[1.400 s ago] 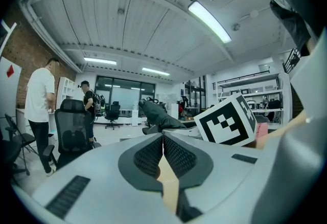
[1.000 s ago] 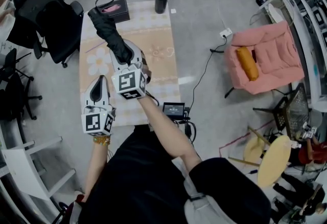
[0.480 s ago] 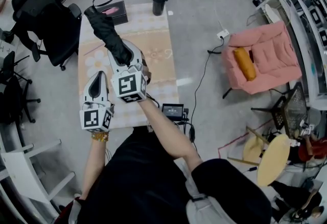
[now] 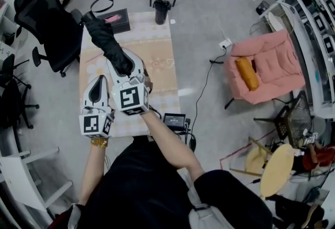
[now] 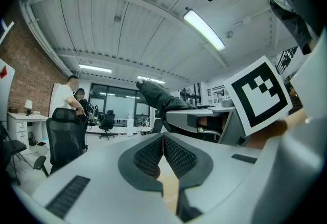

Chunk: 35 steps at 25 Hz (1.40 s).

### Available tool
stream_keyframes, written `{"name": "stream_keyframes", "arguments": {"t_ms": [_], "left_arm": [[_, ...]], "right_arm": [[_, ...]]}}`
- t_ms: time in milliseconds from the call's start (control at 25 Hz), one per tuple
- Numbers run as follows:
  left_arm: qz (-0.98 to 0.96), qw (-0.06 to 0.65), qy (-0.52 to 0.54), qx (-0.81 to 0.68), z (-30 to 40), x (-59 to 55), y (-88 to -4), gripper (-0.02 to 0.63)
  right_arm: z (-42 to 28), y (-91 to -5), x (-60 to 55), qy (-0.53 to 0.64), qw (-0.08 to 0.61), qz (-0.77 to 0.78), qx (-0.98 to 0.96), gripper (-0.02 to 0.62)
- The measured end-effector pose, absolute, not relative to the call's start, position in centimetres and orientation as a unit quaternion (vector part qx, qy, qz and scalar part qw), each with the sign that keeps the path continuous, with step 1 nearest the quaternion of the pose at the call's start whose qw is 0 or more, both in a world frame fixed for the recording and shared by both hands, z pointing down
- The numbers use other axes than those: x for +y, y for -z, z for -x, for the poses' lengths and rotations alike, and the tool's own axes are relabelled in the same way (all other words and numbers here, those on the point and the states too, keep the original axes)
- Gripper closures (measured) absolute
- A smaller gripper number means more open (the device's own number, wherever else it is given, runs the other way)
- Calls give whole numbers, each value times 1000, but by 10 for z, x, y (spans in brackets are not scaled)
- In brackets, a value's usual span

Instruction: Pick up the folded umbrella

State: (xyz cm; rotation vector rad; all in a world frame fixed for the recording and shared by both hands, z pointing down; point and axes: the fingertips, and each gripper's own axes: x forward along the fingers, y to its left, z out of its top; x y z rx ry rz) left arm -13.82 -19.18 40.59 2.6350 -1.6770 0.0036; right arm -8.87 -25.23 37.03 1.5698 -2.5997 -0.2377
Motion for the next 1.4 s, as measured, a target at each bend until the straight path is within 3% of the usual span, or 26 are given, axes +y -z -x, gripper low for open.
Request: {"name": "stream_keyframes", "arguments": {"t_ms": [720, 1400], "left_arm": [[-852, -20, 22, -522, 130, -197, -379, 592], [-863, -38, 5, -503, 121, -182, -383, 592]], "right_arm": [[80, -344, -227, 95, 31, -513, -852, 420], [71, -380, -200, 69, 56, -502, -860, 420]]}}
